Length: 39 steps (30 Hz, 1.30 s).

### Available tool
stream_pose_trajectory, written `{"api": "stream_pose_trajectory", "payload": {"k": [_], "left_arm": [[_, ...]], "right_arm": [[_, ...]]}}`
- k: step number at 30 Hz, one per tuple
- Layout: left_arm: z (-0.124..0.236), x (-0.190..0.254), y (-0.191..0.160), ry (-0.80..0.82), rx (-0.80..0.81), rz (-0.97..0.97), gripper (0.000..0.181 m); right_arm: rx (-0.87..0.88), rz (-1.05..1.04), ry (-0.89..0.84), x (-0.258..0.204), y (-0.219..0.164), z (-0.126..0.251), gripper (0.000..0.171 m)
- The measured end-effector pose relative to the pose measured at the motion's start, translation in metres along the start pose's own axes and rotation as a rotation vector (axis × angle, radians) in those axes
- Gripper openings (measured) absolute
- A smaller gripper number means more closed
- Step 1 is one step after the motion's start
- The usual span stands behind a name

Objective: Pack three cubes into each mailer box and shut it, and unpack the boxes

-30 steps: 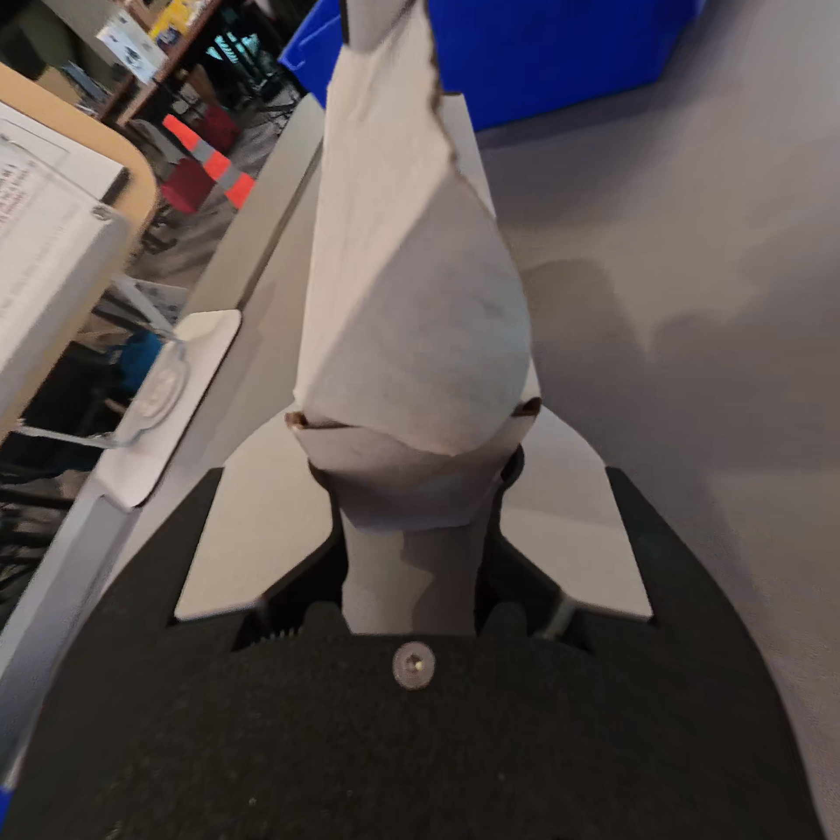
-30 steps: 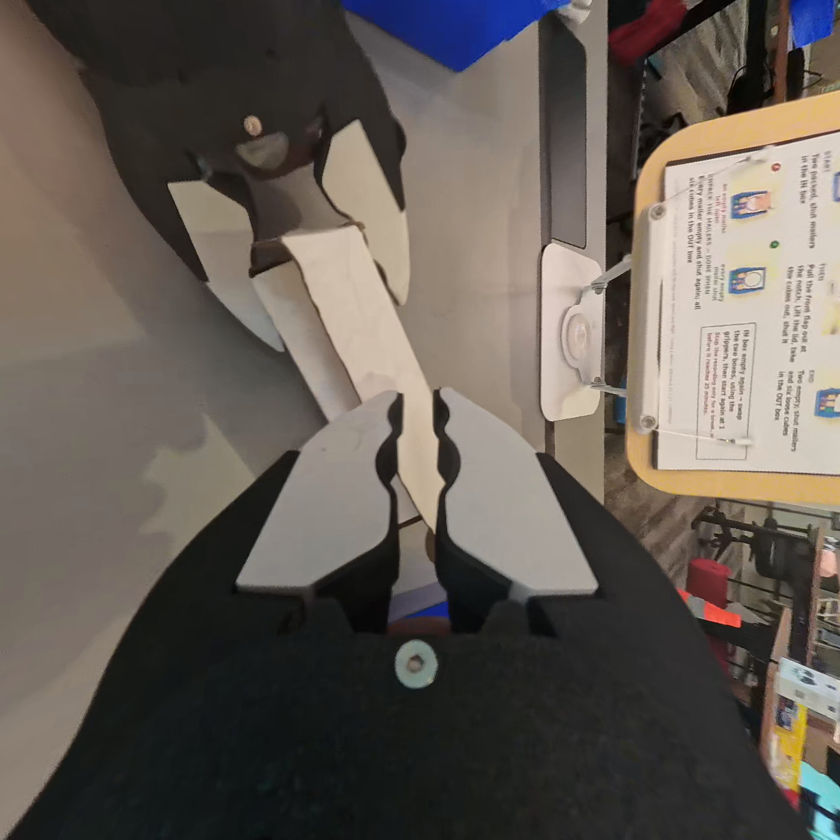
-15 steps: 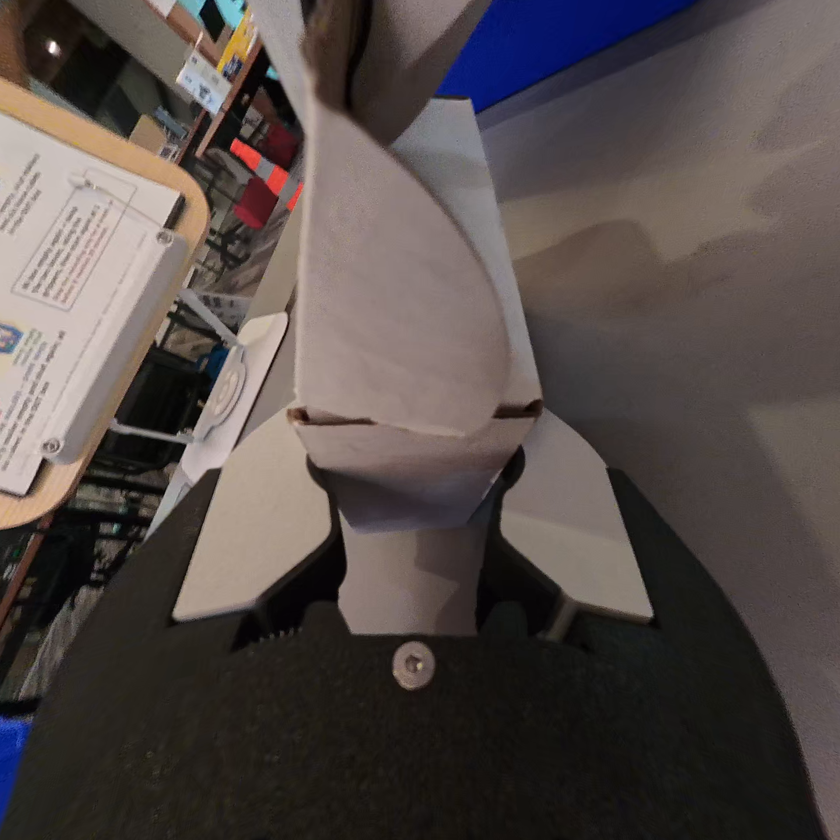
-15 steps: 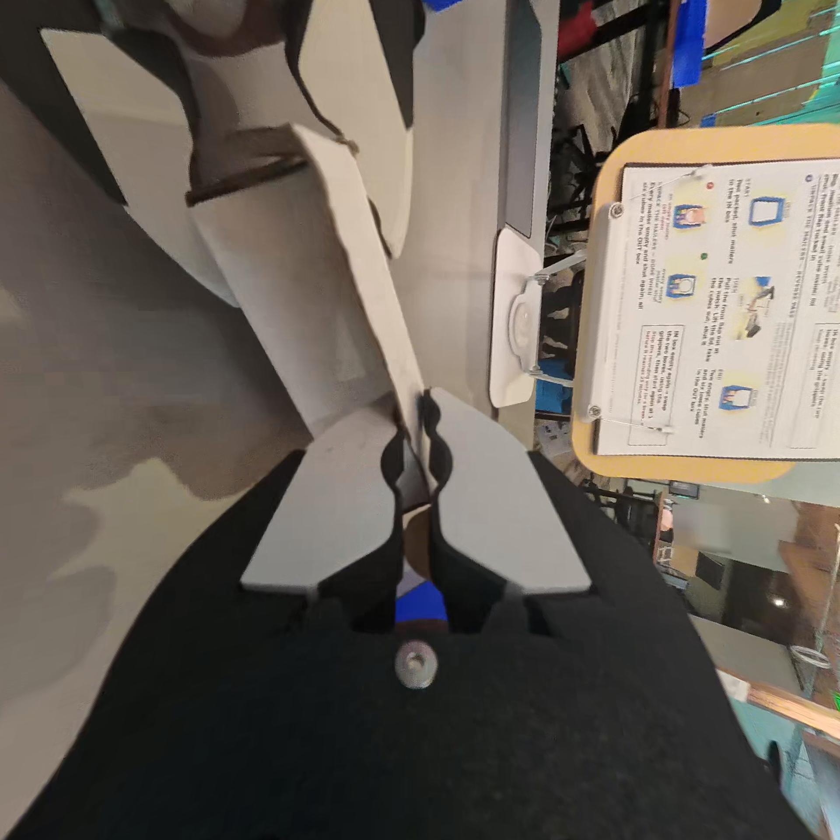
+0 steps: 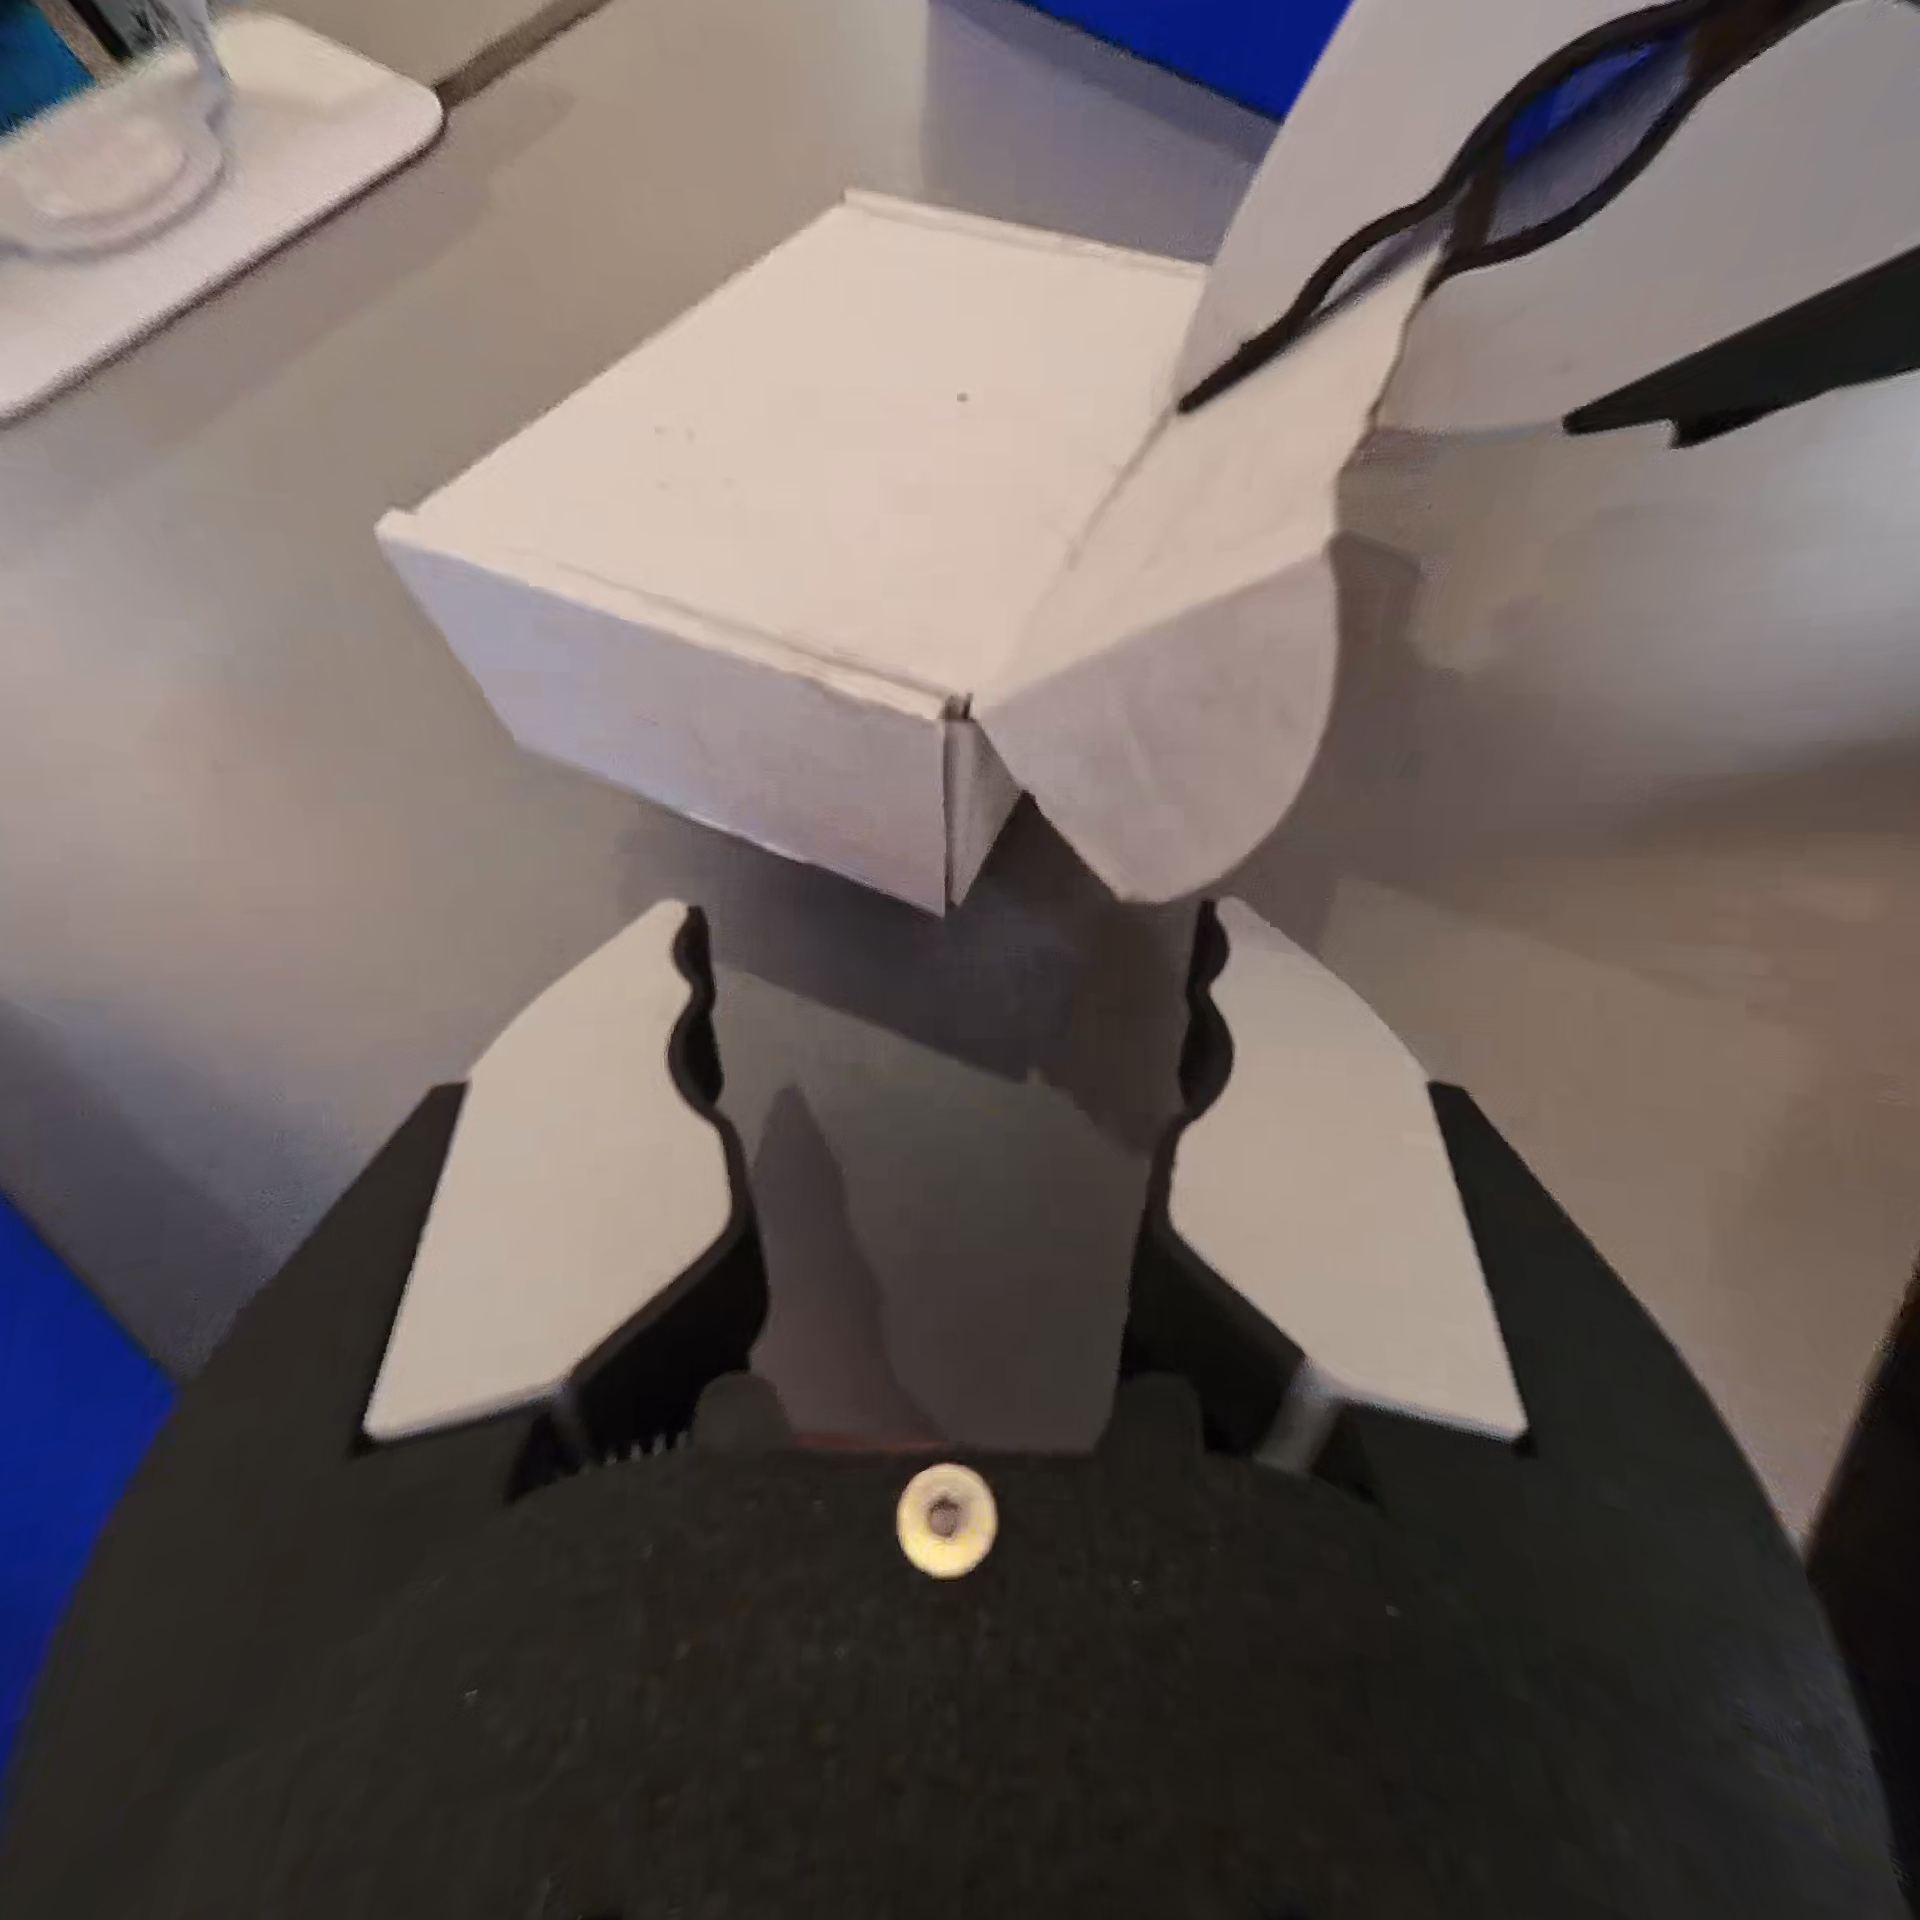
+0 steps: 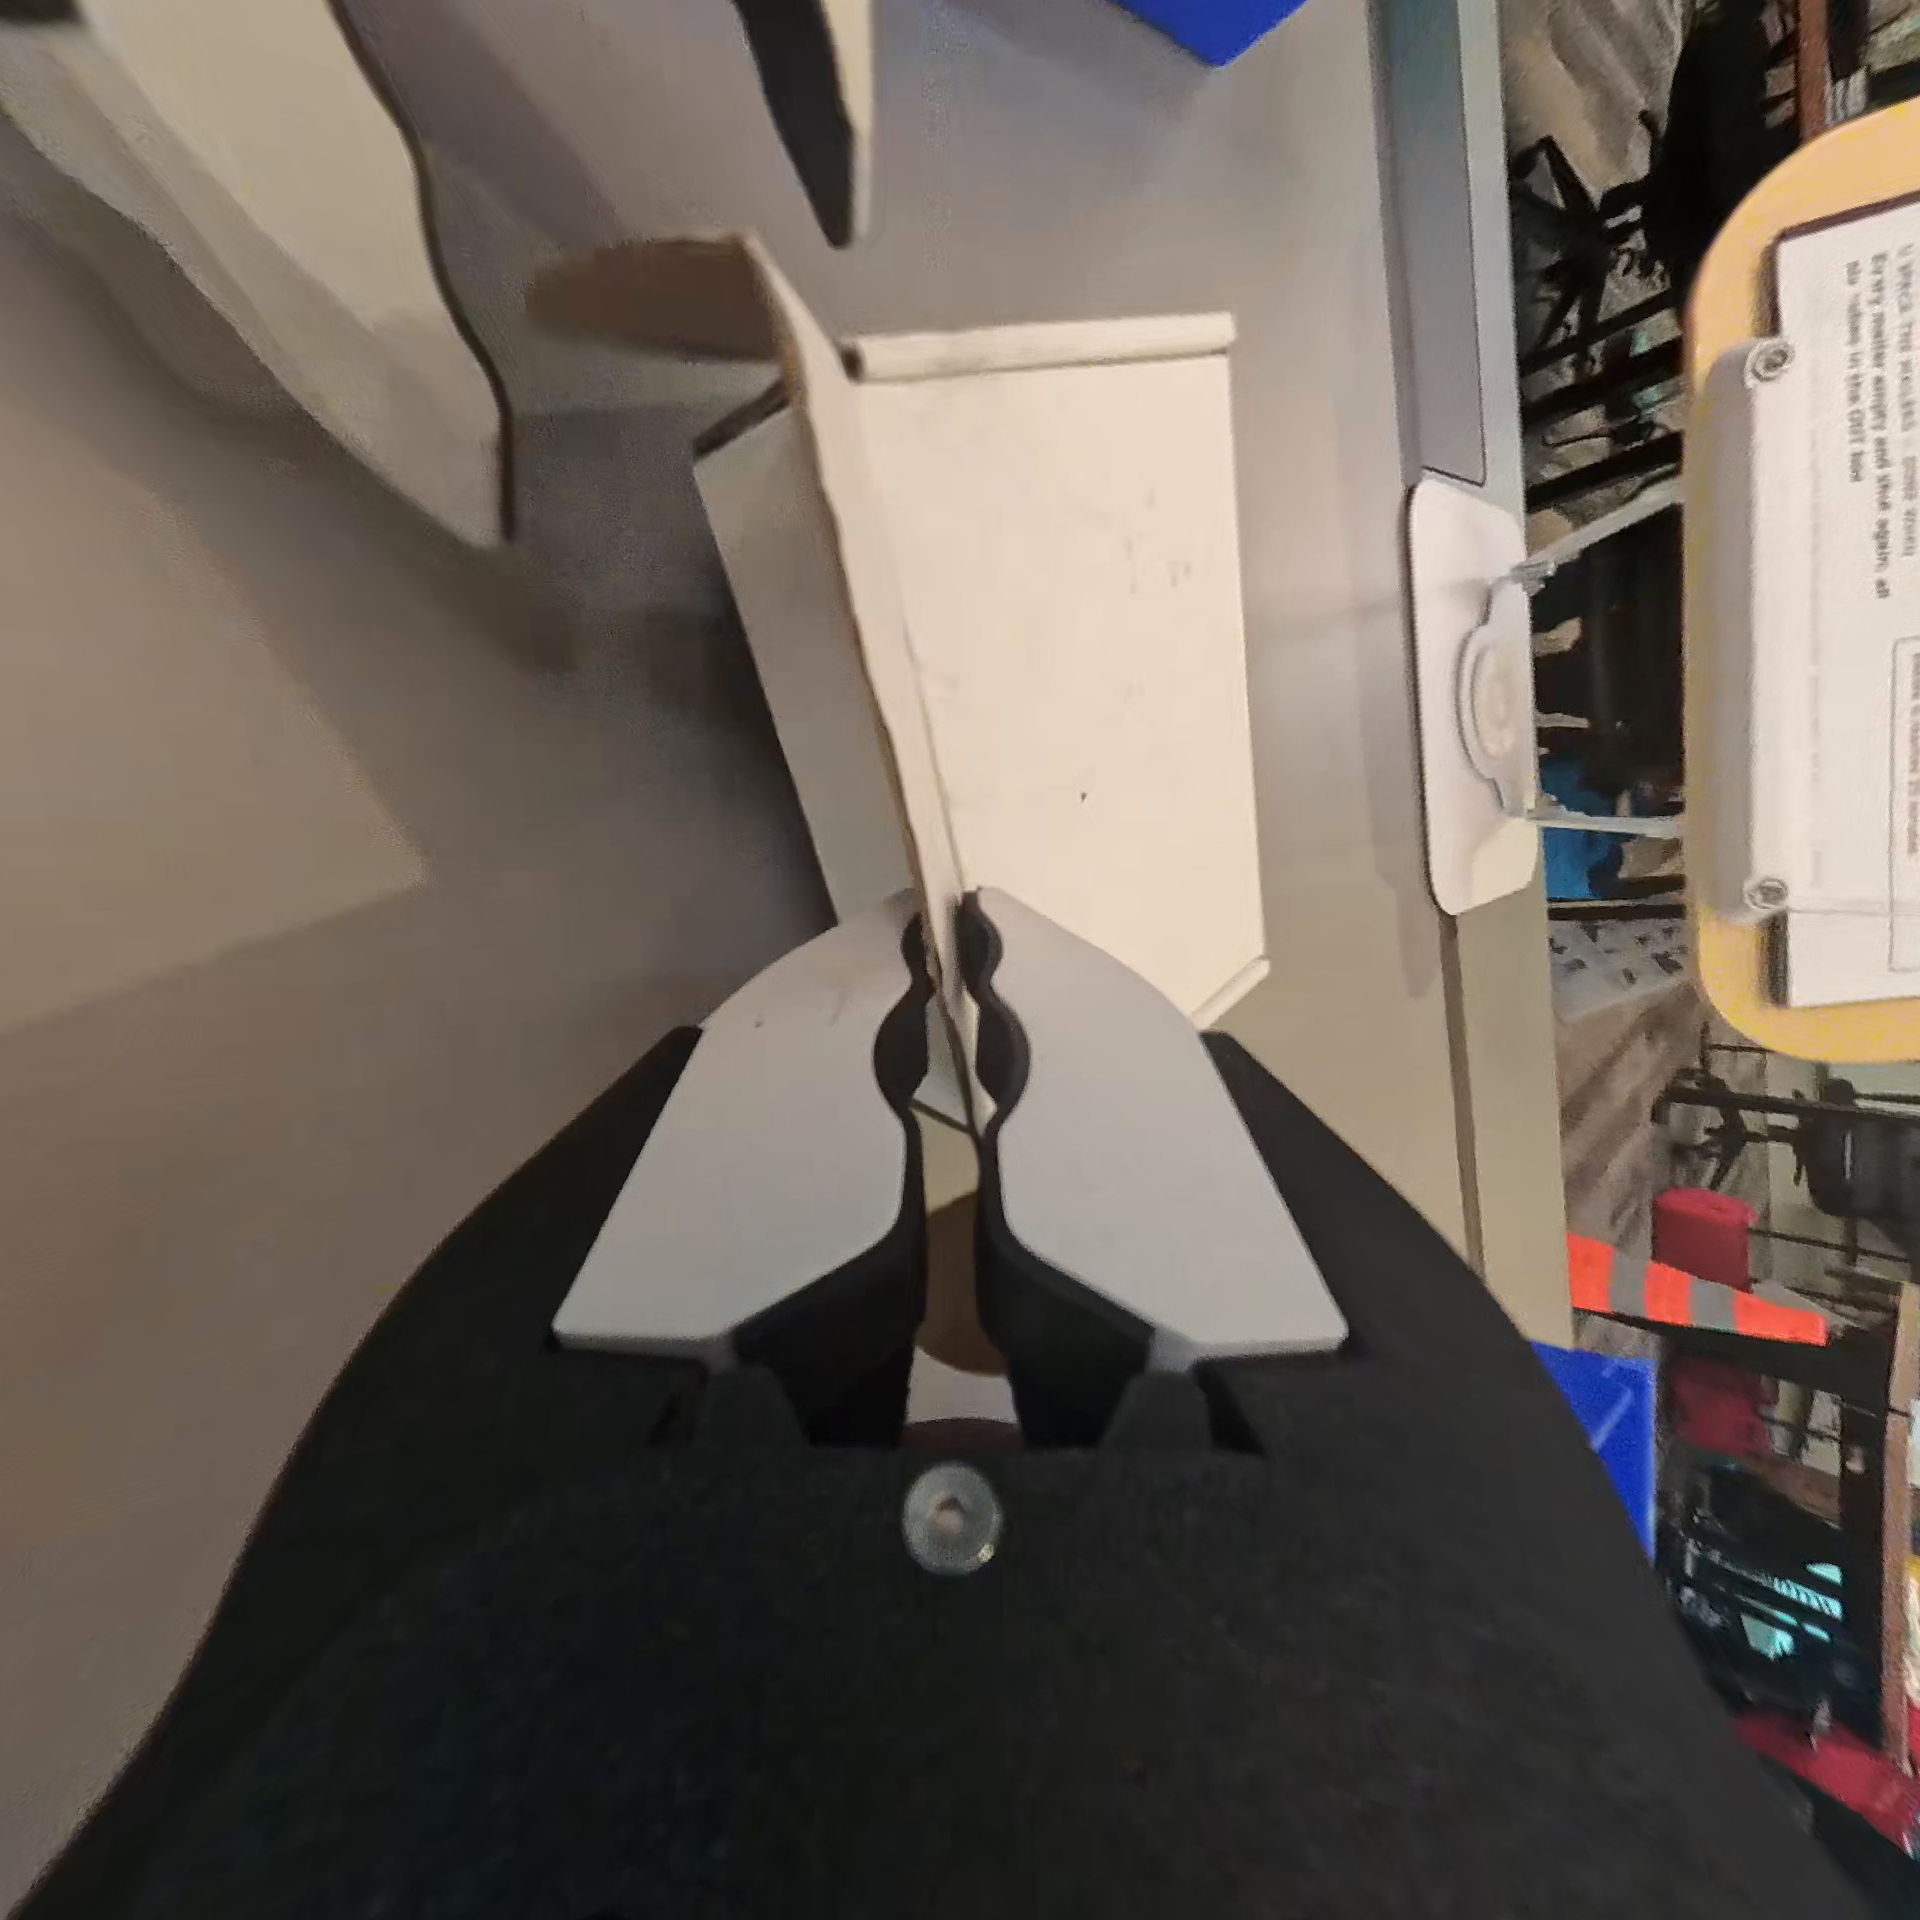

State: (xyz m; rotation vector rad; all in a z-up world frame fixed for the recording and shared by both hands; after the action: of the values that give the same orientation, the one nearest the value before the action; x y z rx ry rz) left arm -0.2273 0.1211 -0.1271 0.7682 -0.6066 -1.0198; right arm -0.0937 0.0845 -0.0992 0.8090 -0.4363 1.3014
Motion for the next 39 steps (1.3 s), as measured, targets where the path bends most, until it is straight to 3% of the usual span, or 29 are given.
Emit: {"api": "stream_pose_trajectory", "payload": {"k": [4,9,14,20,27,30,34,39], "left_arm": [[0.000,-0.005,-0.016,0.018,-0.032,-0.006,0.077],[-0.007,-0.004,-0.004,0.014,0.034,-0.017,0.065],[-0.019,-0.009,0.006,0.068,0.031,-0.003,0.055],[-0.029,-0.015,-0.003,0.089,-0.038,0.011,0.043],[0.006,-0.012,0.033,0.105,0.168,-0.030,0.036],[-0.005,-0.021,0.037,0.092,0.150,-0.071,0.035],[-0.021,-0.028,0.029,0.006,0.125,0.017,0.032],[-0.024,-0.026,0.029,0.018,0.112,-0.002,0.033]], "right_arm": [[0.011,0.005,0.110,0.001,0.004,-0.005,0.004],[0.064,-0.073,0.195,0.042,0.016,0.012,0.003],[0.054,-0.009,0.263,0.056,0.026,0.015,0.003],[0.076,-0.076,0.233,0.099,0.028,0.015,0.002],[0.063,-0.089,0.262,0.116,0.019,0.005,0.002],[0.067,-0.067,0.281,0.116,0.019,0.004,0.002],[0.053,-0.043,0.269,0.125,0.017,0.002,0.002],[0.004,-0.020,0.140,0.166,-0.002,-0.025,0.002]]}}
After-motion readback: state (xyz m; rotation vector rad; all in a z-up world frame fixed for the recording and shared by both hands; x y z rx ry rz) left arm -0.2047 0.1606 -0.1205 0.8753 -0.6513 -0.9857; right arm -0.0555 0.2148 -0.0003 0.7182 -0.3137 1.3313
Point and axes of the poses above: each gripper's, where its closed fingertips meet, z back along the fingers, y out of its top, x = y × z across the jaws, the point moved 5 cm from there along z, back along the fingers, and after that the axes turned 12 degrees about z, right-handed, at the moved point
